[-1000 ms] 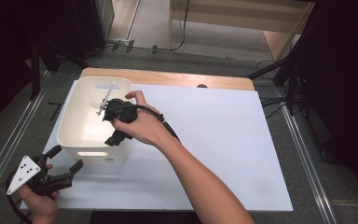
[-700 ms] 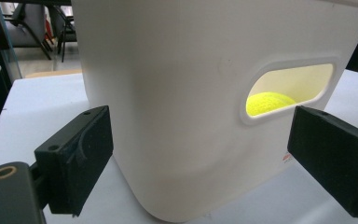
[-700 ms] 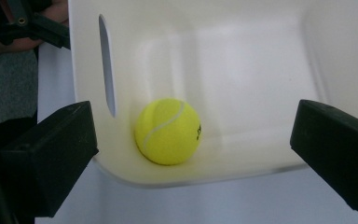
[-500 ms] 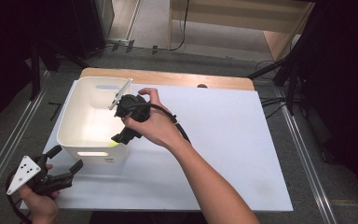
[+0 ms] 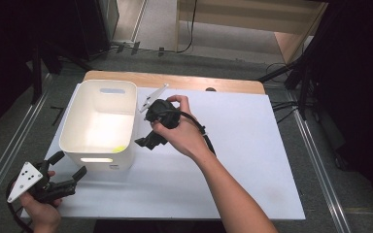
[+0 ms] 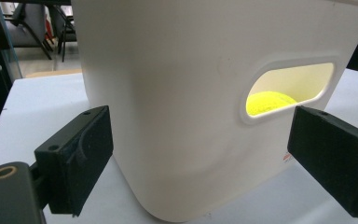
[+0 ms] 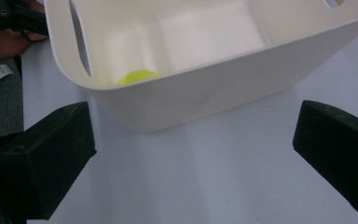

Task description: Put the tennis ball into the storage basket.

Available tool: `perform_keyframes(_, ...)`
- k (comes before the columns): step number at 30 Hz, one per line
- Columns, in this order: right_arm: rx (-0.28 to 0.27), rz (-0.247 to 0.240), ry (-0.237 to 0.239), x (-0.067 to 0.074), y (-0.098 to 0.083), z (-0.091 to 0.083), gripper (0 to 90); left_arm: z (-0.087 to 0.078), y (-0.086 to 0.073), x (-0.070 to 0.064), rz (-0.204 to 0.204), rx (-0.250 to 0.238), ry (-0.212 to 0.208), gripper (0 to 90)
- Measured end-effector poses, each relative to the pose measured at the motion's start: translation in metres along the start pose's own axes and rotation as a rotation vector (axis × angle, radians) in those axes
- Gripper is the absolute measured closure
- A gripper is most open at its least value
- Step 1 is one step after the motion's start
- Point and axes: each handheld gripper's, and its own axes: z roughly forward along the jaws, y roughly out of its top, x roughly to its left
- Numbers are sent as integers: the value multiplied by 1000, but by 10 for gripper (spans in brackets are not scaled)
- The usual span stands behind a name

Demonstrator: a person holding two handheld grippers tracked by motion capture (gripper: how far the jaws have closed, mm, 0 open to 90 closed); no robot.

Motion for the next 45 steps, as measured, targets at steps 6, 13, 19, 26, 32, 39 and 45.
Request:
perform_keyframes(6, -28, 30, -32, -5, -17, -9, 0, 0, 0, 0, -1, 0, 0, 73)
perform_keyframes(13, -54, 69, -52, -11, -42, -21, 0, 0, 0, 0, 0, 1, 0, 73)
perform_keyframes(19, -80, 94, -61, -13, -60, -27, 0, 0, 0, 0, 0, 2, 1, 73)
perform_keyframes(26, -111, 125, -79, -14, -82, -35, 0, 0, 0, 0, 1, 3, 1, 73)
perform_keyframes(32, -127, 144, -86, -15, -97, -41, 0, 0, 0, 0, 0, 2, 2, 72)
perform_keyframes(39, -174, 175, -113, -14, -116, -51, 0, 0, 0, 0, 0, 2, 2, 73)
perform_keyframes(45, -219, 195, -139, -14, -132, -61, 0, 0, 0, 0, 0, 3, 2, 73)
